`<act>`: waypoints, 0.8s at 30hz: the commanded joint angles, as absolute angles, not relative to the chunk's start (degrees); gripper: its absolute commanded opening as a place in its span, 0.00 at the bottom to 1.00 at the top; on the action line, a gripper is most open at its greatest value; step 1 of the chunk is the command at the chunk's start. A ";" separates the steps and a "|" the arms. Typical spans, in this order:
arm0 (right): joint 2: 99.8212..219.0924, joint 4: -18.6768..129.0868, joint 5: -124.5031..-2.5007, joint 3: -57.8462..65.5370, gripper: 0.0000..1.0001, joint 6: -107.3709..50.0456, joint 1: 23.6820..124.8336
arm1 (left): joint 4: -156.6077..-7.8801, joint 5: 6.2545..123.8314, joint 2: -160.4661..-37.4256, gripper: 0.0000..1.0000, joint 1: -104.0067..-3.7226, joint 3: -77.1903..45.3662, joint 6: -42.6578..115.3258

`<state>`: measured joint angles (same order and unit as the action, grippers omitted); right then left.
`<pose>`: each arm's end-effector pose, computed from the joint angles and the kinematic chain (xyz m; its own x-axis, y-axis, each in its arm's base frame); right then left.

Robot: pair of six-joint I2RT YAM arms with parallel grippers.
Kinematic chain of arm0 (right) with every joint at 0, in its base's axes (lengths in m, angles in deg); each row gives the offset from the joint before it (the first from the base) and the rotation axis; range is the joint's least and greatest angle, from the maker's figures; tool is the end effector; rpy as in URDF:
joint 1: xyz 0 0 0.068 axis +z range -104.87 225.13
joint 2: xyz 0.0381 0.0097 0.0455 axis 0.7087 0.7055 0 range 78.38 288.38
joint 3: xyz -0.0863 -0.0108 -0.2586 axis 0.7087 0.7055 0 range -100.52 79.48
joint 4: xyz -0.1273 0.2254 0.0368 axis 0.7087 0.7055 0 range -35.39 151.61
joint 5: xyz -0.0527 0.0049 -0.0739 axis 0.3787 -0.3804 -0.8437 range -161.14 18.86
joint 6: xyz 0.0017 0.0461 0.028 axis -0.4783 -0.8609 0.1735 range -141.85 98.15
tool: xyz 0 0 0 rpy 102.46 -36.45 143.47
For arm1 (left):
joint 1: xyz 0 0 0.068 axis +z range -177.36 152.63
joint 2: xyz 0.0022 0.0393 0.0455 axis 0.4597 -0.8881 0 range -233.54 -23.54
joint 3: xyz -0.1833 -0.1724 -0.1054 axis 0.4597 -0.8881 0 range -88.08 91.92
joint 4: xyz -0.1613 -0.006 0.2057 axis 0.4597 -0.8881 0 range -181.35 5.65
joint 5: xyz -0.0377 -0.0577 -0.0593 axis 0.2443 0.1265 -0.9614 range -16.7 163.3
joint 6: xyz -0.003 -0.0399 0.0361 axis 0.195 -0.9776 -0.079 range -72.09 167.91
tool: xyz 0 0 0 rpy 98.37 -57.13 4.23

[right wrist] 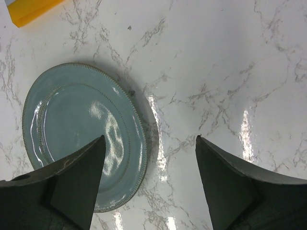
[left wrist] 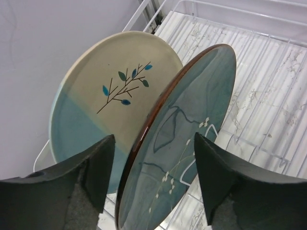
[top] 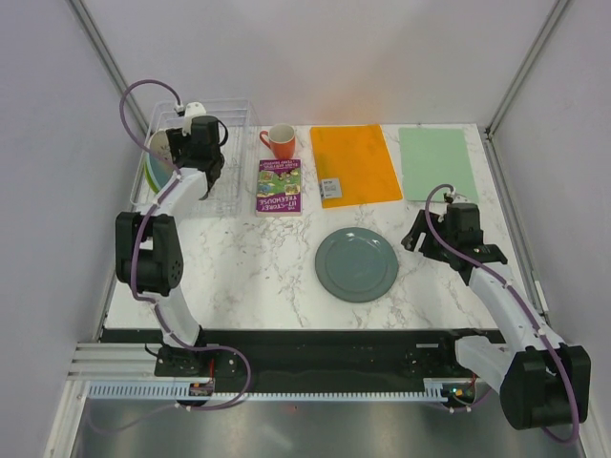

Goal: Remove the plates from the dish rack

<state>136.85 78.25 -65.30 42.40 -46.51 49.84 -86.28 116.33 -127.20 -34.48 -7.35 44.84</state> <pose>0.2083 0.0208 0.2276 -0.7048 0.3585 -0.6121 0.1549 0.9199 0.3603 0.4219 -0.0282 0.2877 -0.3885 0.0089 -0.9214 -0.5455 0.8037 0.2377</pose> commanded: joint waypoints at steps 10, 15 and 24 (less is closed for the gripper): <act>136.21 76.58 -64.73 41.51 0.82 -45.14 49.88 | -81.62 119.71 -126.56 0.02 -34.04 -3.53 50.37; 135.94 76.76 -64.38 41.77 0.82 -45.05 49.88 | -82.06 122.07 -123.65 0.02 -34.48 -0.64 53.27; 134.81 77.99 -62.62 41.51 0.81 -44.88 49.79 | -82.06 126.92 -116.80 0.02 -36.68 7.54 62.94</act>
<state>136.61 78.01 -63.85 42.38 -45.75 49.84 -92.40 117.93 -127.09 -36.40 -1.28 57.50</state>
